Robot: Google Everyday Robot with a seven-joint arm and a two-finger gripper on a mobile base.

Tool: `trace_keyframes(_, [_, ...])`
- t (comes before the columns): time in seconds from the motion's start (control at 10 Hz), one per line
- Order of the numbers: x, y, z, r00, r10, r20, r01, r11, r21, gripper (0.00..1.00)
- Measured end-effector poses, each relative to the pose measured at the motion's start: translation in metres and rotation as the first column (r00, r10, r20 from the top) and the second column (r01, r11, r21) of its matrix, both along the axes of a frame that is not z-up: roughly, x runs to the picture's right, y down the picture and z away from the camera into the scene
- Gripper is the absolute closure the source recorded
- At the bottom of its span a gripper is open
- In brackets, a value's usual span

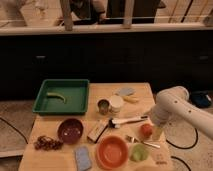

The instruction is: Place apple in tray

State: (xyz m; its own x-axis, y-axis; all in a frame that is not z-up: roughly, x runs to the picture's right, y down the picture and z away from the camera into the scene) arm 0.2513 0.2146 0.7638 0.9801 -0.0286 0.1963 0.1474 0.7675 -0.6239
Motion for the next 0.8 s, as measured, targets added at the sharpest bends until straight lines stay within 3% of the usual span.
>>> trace_keyframes(0.8, [0.000, 0.014, 0.016, 0.996, -0.055, 0.069, 0.054, 0.9985, 0.011, 0.20])
